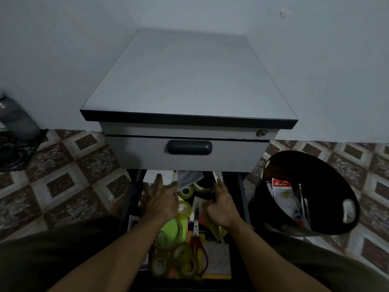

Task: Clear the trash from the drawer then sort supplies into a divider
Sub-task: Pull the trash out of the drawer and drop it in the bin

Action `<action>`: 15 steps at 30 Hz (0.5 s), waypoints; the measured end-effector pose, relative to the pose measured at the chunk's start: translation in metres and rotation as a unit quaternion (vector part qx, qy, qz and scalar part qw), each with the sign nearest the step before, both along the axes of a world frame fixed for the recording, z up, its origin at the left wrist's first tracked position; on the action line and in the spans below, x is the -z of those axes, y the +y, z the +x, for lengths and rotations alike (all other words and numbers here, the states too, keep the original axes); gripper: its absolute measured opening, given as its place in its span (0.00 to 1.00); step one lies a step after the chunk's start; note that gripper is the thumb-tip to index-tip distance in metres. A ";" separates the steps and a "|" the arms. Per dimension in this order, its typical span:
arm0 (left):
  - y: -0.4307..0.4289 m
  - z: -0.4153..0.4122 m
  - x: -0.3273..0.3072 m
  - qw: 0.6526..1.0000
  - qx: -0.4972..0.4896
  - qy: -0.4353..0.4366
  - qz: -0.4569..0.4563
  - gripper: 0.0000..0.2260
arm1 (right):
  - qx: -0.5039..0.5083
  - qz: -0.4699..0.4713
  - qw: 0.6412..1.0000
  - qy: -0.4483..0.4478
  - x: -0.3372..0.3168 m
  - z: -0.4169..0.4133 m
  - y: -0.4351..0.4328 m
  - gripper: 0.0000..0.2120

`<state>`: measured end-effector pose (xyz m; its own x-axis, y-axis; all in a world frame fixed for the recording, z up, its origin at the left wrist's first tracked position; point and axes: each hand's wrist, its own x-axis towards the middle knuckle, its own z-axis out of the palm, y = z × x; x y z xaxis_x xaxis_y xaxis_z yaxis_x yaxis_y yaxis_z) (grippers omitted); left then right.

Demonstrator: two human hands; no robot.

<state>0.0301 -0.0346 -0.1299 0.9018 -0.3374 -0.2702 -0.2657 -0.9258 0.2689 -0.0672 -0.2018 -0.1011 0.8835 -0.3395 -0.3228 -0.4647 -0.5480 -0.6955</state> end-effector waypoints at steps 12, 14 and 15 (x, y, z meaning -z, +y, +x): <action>0.037 -0.044 -0.021 1.000 0.029 0.004 -0.007 0.29 | -0.006 -0.029 0.999 0.019 -0.011 -0.041 0.028 0.26; 0.041 -0.057 -0.028 0.999 0.037 0.011 -0.012 0.27 | 0.011 -0.034 0.999 0.037 -0.002 -0.046 0.028 0.16; 0.043 -0.064 -0.033 0.999 0.042 0.012 -0.014 0.27 | 0.011 -0.038 0.998 0.042 0.007 -0.047 0.026 0.15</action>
